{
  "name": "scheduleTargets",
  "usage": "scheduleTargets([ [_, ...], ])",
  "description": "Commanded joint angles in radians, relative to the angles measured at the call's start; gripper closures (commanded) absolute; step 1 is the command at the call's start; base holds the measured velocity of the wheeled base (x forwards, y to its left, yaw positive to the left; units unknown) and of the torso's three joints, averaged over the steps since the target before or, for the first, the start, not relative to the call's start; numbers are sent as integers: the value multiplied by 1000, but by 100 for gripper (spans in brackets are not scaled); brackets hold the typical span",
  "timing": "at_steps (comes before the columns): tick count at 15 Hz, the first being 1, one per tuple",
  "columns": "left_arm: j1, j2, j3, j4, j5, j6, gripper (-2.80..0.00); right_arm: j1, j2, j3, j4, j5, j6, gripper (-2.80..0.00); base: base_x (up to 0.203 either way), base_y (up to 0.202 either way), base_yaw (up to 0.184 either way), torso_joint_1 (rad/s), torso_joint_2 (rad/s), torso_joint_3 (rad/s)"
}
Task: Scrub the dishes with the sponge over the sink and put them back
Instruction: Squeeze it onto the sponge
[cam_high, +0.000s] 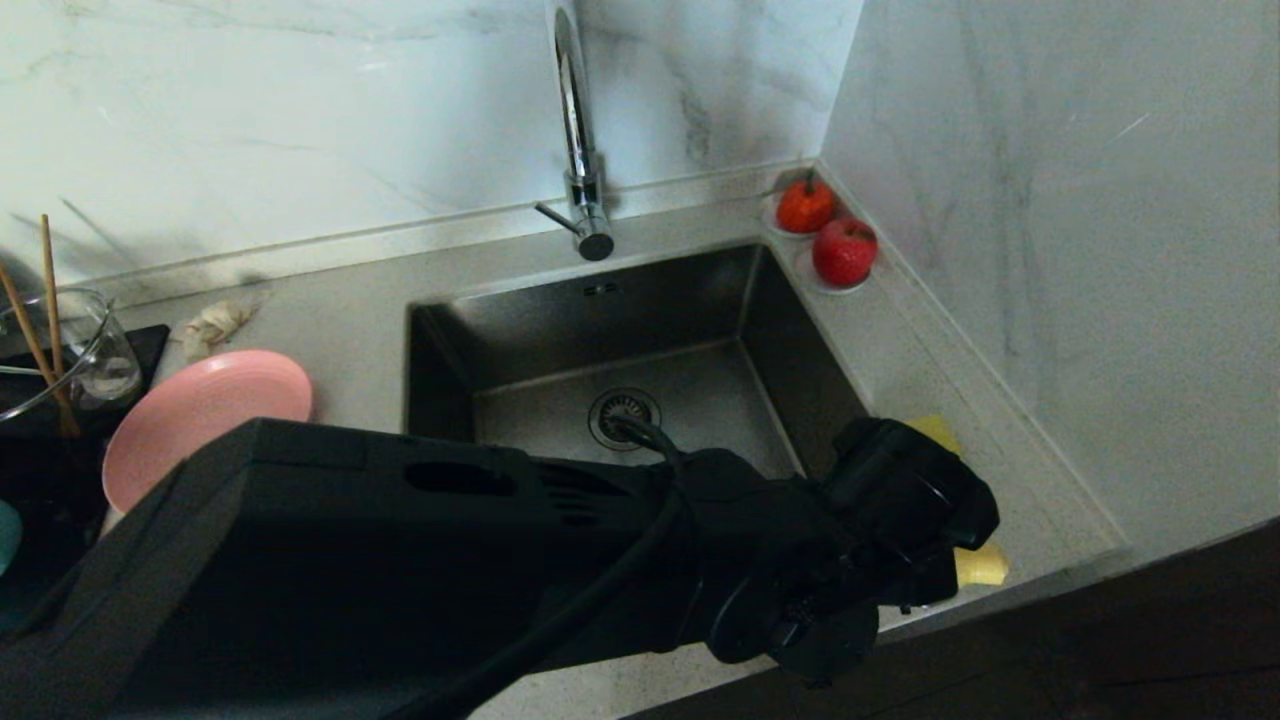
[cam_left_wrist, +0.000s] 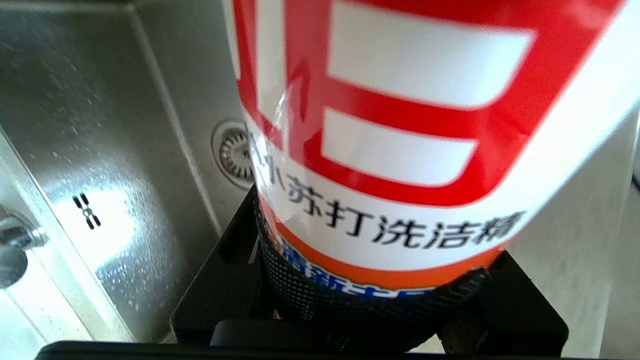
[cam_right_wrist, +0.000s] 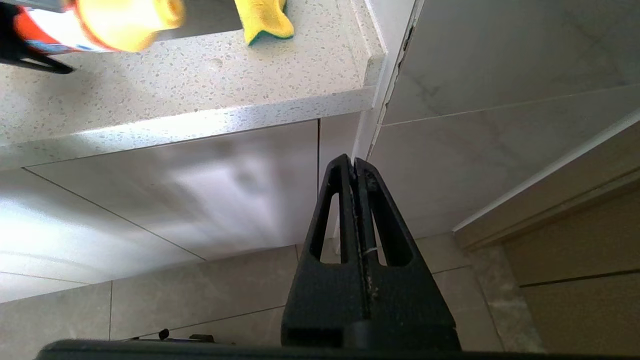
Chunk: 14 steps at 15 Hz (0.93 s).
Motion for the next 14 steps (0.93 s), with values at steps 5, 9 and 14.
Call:
scheduleTargets([
  [5, -4, 88, -87, 2, 64, -9, 0, 0, -1, 0, 0, 0, 0, 0, 0, 0, 0, 0, 0, 0],
  [9, -3, 106, -109, 24, 123, -9, 0, 0, -1, 0, 0, 0, 0, 0, 0, 0, 0, 0, 0, 0],
  [14, -3, 131, -145, 65, 215, -7, 0, 0, -1, 0, 0, 0, 0, 0, 0, 0, 0, 0, 0, 0],
])
